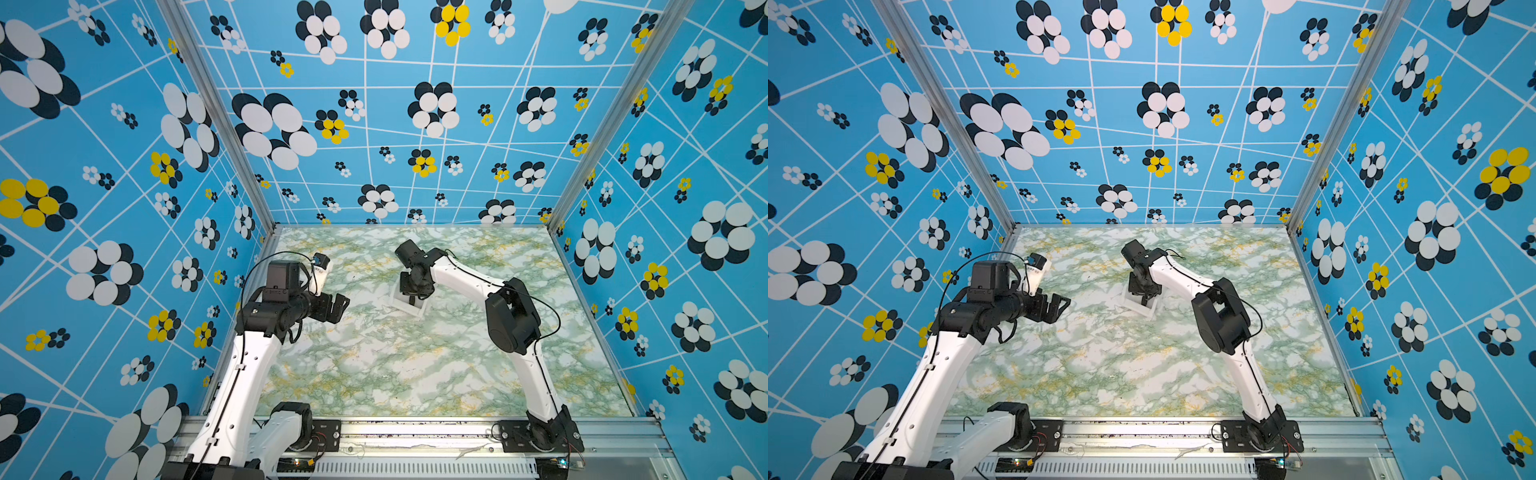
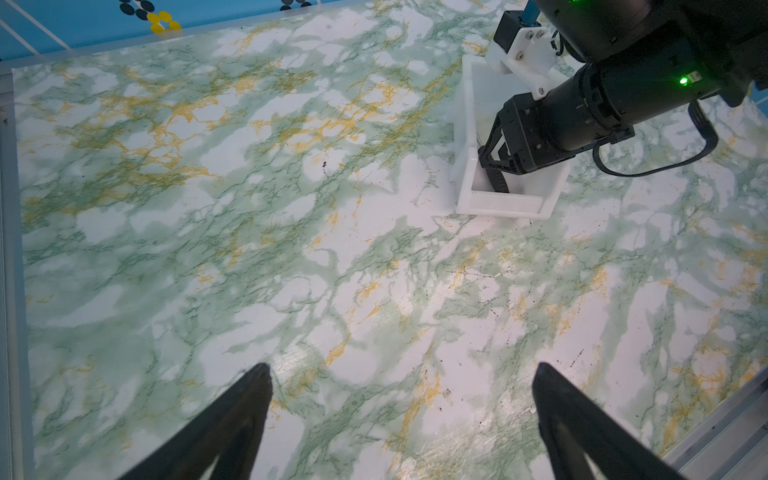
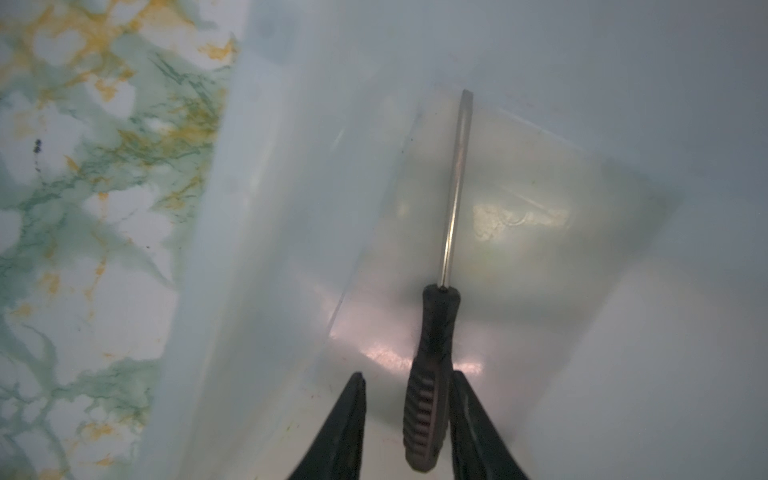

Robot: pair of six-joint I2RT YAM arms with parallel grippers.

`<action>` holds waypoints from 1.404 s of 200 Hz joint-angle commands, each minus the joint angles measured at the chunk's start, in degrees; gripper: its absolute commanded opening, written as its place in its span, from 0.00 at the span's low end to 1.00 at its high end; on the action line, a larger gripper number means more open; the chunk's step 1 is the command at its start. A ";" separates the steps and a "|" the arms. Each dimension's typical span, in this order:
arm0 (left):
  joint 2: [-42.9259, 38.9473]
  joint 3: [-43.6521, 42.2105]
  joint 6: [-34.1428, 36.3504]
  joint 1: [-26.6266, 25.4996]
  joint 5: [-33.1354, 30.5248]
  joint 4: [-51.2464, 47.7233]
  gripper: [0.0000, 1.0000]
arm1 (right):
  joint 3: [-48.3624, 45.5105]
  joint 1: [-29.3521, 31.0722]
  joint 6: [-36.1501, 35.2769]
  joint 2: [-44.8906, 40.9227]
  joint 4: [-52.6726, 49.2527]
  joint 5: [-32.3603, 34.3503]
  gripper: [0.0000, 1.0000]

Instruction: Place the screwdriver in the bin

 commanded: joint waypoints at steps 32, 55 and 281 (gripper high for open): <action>1.38 -0.86 -1.08 0.63 -0.23 1.37 0.99 | -0.77 -0.29 -5.18 -12.45 2.14 5.32 0.52; 3.33 0.66 -1.08 0.63 -2.01 1.04 0.99 | -7.16 -0.30 -7.10 -20.00 8.53 7.06 0.72; 18.42 -3.38 -16.07 2.34 -19.71 25.61 0.99 | -67.92 -3.31 -27.66 -76.65 38.44 29.84 0.94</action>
